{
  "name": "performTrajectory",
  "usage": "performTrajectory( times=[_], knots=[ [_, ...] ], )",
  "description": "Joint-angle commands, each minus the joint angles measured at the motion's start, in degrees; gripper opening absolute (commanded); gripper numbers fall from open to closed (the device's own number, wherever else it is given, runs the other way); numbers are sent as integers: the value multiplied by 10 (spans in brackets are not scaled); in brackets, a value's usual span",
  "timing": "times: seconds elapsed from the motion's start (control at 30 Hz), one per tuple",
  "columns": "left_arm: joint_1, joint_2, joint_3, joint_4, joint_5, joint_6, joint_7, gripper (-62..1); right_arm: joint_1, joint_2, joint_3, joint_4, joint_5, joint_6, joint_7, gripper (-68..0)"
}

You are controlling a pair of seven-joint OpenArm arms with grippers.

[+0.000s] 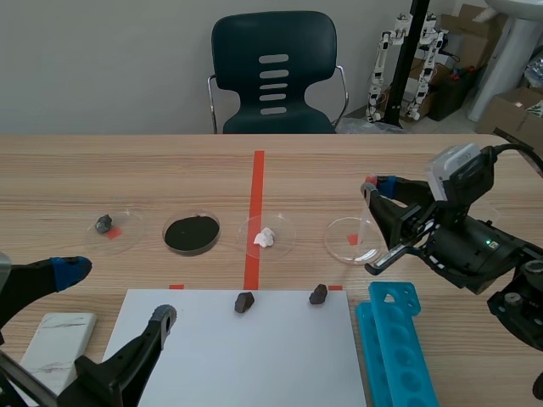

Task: Draw acid from the petri dish

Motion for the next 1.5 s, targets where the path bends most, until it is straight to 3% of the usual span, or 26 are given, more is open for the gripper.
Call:
performTrajectory(
  times=[0.0, 0.57, 0.9, 1.1, 1.47],
  knots=[
    [1, 1, -2, 14, -2, 0, -8, -6, 12, 0, 4, 4, 7, 0, 9, -579],
    [1, 1, -2, 14, -2, 0, -8, -6, 12, 3, 5, 10, 7, 2, 20, -579],
    [1, 1, -2, 14, -2, 0, -8, -6, 6, 13, 5, 61, 11, 3, -24, -579],
    [1, 1, -2, 14, -2, 0, -8, -6, -25, 28, 6, 127, 21, 3, -36, -579],
    [1, 1, -2, 14, -2, 0, -8, -6, -117, 32, 45, 318, 64, 3, -128, -579]
  ],
)
